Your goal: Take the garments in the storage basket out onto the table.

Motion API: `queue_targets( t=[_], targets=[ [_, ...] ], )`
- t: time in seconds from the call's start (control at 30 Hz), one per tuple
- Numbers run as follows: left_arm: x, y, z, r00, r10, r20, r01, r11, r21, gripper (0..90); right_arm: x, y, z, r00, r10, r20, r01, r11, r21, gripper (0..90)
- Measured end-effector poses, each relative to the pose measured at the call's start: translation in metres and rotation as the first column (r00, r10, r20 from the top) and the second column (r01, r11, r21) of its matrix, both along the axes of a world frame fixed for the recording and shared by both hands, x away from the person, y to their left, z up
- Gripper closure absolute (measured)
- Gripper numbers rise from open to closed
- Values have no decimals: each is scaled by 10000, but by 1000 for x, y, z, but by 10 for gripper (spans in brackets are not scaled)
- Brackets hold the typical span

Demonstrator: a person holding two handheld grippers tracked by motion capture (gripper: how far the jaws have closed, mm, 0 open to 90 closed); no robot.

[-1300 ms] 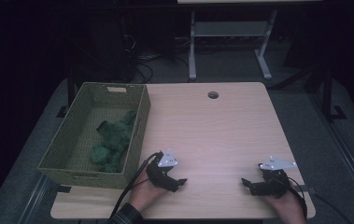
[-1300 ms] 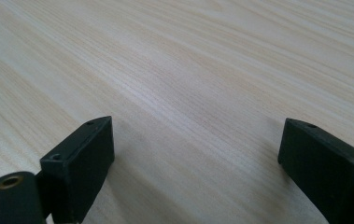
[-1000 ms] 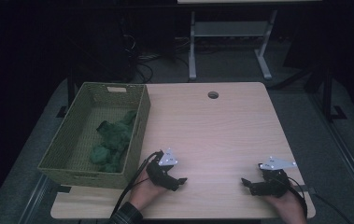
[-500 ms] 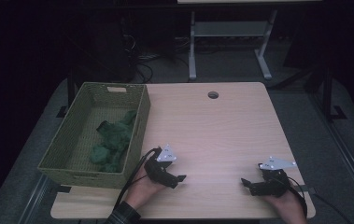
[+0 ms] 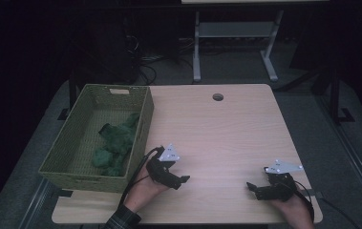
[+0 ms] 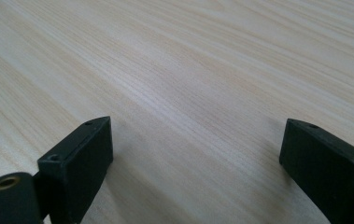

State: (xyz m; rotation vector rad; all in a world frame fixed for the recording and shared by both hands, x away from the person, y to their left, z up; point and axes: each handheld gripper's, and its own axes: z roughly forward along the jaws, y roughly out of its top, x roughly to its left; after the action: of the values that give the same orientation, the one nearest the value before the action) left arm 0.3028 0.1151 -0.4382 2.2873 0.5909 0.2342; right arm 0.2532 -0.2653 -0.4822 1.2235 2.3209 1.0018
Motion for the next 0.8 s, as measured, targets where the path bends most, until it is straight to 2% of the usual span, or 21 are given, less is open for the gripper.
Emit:
queue_targets(
  t=[0.4,0.63,0.7,0.8],
  targets=[
    [1,1,21,9999,-21,144,22,10000,-92,139,0,0,0,10000,3,-3,-3,10000,0,93],
    [3,2,31,9999,-55,99,57,9997,-250,139,0,0,0,10000,24,33,-24,10000,-13,93],
    [4,2,33,9999,-122,90,123,9998,-166,139,0,0,0,10000,21,31,-21,10000,-13,93],
    [6,0,41,9999,-119,84,122,9993,-353,139,0,0,0,10000,30,40,-30,10000,-14,93]
  ],
)
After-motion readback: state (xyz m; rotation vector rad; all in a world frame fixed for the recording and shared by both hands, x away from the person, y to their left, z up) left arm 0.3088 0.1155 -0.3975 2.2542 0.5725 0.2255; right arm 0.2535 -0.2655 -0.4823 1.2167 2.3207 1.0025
